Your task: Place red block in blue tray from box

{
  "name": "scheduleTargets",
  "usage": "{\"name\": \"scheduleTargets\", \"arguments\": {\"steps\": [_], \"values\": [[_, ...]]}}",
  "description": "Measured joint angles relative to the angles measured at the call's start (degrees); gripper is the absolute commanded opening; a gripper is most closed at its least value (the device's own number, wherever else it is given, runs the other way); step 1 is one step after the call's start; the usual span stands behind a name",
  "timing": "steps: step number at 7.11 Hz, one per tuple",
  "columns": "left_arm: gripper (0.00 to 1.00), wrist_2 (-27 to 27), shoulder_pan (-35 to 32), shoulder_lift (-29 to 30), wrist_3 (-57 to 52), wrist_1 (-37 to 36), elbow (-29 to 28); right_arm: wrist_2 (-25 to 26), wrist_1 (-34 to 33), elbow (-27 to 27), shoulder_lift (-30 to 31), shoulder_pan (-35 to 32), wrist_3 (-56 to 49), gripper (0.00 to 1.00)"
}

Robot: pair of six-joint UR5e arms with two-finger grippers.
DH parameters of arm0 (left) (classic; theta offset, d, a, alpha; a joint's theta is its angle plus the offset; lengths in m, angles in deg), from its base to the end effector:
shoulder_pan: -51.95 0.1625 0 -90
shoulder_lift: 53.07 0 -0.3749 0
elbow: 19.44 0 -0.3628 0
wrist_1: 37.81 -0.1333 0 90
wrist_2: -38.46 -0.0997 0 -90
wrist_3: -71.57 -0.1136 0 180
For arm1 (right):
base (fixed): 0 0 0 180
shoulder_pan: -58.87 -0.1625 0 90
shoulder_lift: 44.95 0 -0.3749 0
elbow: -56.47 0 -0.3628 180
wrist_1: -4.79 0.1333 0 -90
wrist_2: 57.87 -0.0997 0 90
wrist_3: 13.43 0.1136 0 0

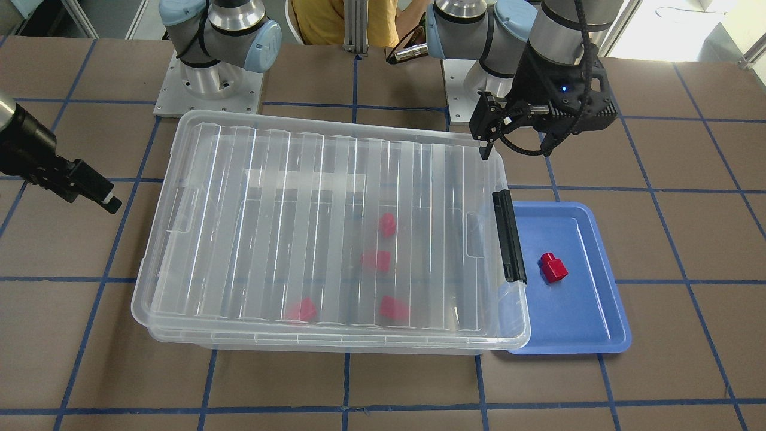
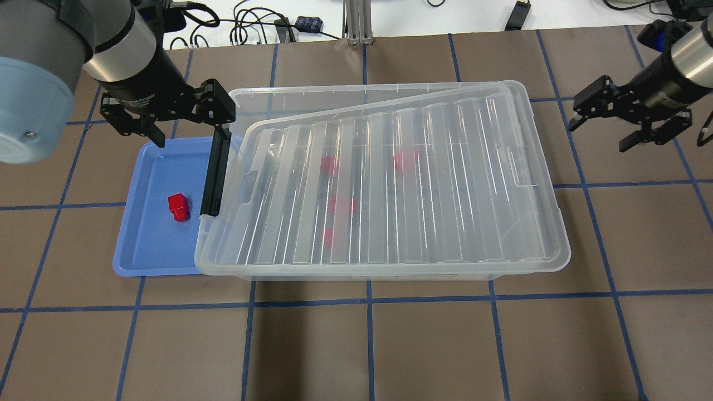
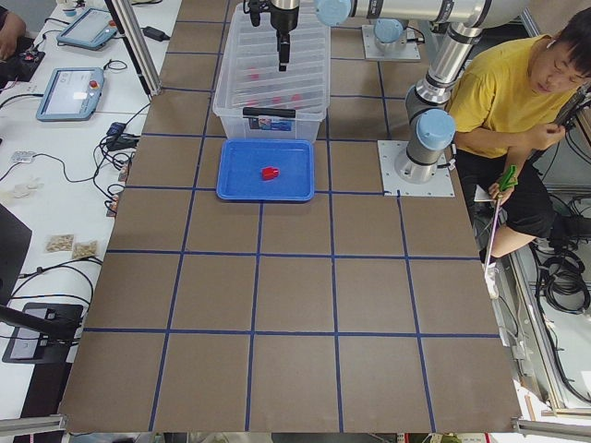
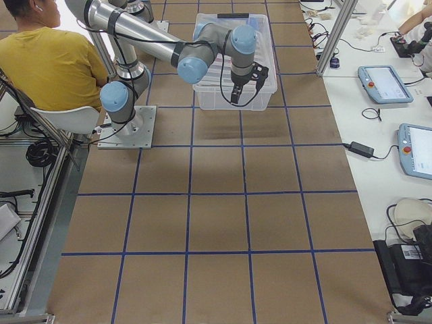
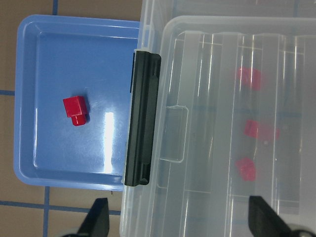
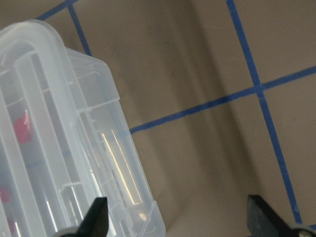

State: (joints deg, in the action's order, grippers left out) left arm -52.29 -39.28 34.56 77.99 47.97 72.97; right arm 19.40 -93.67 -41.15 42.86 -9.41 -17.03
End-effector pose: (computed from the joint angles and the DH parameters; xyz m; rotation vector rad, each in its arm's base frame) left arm -0.1415 -0.4521 0.4308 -0.1425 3.1280 -0.1154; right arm -0.0264 -0.4942 0.3622 0.4635 2.8824 -0.0378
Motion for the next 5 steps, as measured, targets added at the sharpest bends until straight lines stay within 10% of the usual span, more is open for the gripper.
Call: {"name": "scheduleTargets", "arguments": {"steps": [5], "values": [[1.0, 0.0, 0.0, 0.0, 0.0, 0.0, 0.0, 11.1, 5.5, 8.4, 0.1, -19.6, 0.4, 1.0]]}}
